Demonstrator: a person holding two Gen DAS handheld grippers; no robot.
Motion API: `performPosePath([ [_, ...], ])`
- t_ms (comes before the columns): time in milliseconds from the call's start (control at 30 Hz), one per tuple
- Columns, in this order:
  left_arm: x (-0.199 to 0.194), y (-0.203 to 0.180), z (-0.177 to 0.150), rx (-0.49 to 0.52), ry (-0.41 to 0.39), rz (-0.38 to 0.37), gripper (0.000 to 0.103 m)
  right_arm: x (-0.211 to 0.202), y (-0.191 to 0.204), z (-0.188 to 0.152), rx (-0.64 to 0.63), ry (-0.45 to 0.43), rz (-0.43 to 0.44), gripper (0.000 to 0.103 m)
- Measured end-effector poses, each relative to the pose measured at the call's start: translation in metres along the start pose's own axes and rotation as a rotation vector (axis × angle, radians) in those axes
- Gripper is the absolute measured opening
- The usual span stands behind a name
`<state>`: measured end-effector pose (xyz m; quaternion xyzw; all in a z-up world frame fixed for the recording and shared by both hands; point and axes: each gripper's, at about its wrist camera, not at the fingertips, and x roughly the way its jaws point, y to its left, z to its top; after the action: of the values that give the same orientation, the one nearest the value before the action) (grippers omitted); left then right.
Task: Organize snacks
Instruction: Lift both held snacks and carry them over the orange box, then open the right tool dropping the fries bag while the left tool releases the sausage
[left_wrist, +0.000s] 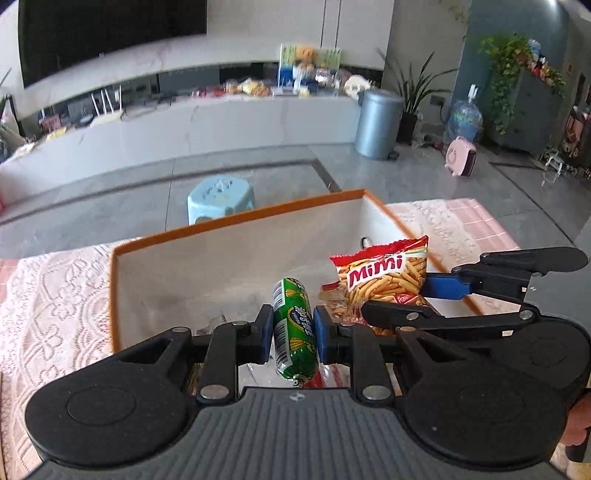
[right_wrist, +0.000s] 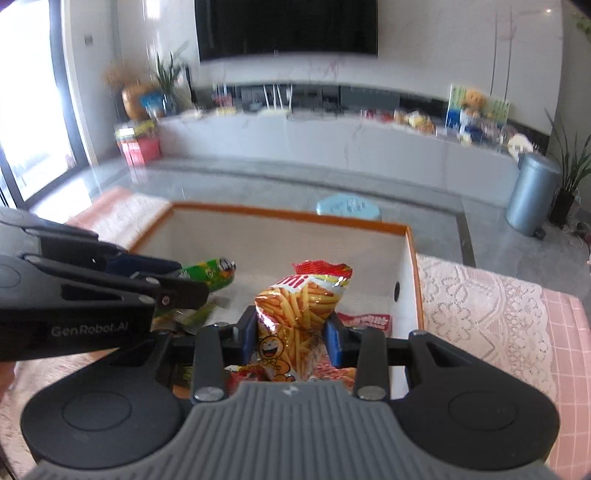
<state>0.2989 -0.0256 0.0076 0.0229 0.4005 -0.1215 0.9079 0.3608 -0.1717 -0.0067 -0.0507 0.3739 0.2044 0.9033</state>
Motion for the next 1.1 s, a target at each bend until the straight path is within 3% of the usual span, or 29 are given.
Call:
performPosePath([
  [300,0.055,0.027,0.009,-0.073,0.103,0.019,0.025,0.059,-0.014,0.014,-0.018,0.110,0.005,0.035],
  [600,0.077,0.038,0.007,-0.130,0.190,-0.005,0.025,0.085,-0.020,0.018,0.009,0.184,0.009,0.036],
  [833,0.085,0.045,0.006,-0.201,0.251,-0.007,0.026,0.093,-0.019,0.019,0.010,0.188,-0.028,0.038],
  [1033,0.078,0.046,0.010,-0.217,0.239,-0.003,0.030,0.088,-0.015,0.020,0.039,0.177,-0.062,0.048],
  [1100,0.072,0.047,0.010,-0.221,0.227,0.005,0.034,0.083,-0.015,0.022,0.042,0.171,-0.067,0.057],
])
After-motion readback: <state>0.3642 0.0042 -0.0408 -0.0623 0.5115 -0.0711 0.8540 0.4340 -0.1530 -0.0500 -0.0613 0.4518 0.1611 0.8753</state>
